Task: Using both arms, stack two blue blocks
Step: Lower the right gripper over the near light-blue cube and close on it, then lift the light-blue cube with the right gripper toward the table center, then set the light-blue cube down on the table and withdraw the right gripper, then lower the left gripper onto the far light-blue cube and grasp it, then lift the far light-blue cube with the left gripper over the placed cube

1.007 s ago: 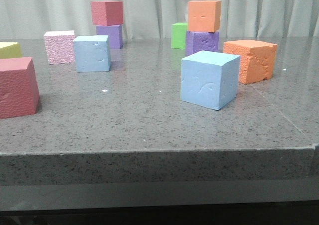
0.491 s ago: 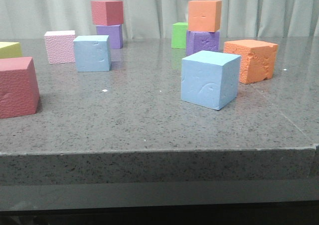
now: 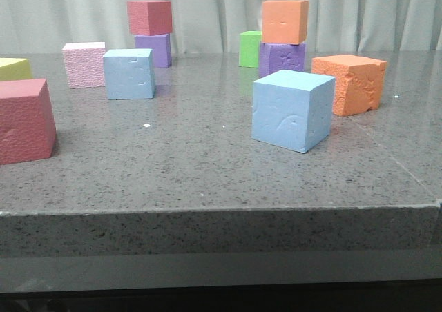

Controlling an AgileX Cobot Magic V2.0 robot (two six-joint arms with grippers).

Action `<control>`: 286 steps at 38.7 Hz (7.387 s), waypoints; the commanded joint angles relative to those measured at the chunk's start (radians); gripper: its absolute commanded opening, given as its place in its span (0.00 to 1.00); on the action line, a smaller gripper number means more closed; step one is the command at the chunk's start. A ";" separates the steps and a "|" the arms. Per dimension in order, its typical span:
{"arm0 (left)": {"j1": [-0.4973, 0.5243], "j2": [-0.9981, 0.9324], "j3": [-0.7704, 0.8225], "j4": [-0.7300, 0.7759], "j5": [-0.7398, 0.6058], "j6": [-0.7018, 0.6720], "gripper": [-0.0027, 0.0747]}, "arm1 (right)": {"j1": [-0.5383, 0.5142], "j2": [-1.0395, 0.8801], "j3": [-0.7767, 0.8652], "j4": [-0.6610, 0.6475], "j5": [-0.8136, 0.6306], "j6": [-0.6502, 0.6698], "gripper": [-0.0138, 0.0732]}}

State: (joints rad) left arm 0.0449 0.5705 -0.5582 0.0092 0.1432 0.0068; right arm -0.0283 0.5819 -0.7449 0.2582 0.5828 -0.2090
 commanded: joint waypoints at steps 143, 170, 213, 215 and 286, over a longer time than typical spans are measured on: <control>-0.004 0.006 -0.032 -0.009 -0.108 -0.007 0.90 | 0.586 0.868 -0.769 0.109 0.302 -0.121 0.65; -0.004 0.006 -0.032 -0.009 -0.112 -0.007 0.90 | 0.143 0.367 -0.343 0.112 0.205 -0.094 0.08; -0.477 0.875 -0.859 -0.021 0.313 0.001 0.90 | 0.143 -0.184 0.275 0.112 -0.221 -0.098 0.08; -0.477 0.943 -0.961 -0.031 0.398 -0.007 0.90 | 0.143 -0.184 0.275 0.112 -0.221 -0.098 0.08; -0.424 1.376 -1.342 -0.042 0.722 -0.285 0.56 | 0.143 -0.184 0.296 0.112 -0.247 -0.098 0.08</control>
State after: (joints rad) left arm -0.3741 2.0158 -1.8550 -0.0153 0.8962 -0.2784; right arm 0.1205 0.3927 -0.4252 0.3557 0.4151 -0.2970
